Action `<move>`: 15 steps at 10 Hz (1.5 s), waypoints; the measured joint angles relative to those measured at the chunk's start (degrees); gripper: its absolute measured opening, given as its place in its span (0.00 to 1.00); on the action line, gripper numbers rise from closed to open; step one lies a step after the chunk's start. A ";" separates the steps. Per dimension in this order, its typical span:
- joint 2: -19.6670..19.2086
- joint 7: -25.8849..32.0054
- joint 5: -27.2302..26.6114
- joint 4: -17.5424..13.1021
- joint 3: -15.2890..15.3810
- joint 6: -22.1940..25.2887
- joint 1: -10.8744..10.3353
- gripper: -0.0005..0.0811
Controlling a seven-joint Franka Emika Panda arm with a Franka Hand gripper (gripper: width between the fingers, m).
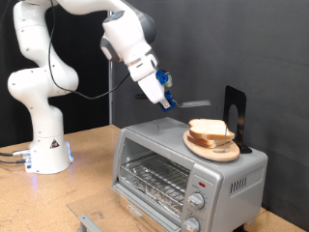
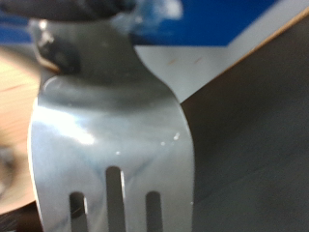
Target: Make a piece of toast with the oven
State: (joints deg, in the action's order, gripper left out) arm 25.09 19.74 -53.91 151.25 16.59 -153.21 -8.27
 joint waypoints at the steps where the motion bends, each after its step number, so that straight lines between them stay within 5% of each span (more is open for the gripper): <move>1: 1.60 2.45 -4.26 1.87 -0.87 -2.08 -0.64 0.50; 3: 5.56 3.30 -7.48 5.96 -2.65 -3.68 -0.20 0.50; 5: 8.49 2.95 -6.70 9.86 -3.73 -3.22 2.46 0.50; 7: 10.15 3.68 -5.74 12.12 -5.21 -1.28 4.80 0.50; 9: 11.38 6.89 -7.55 13.05 -7.26 -1.26 4.74 0.50; 11: 10.52 3.84 -4.09 11.66 -6.06 0.43 5.81 0.50; 15: 6.36 -12.81 20.06 0.78 -1.19 20.09 13.74 0.50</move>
State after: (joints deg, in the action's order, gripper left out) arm 31.45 6.93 -33.85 152.03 15.41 -133.11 5.47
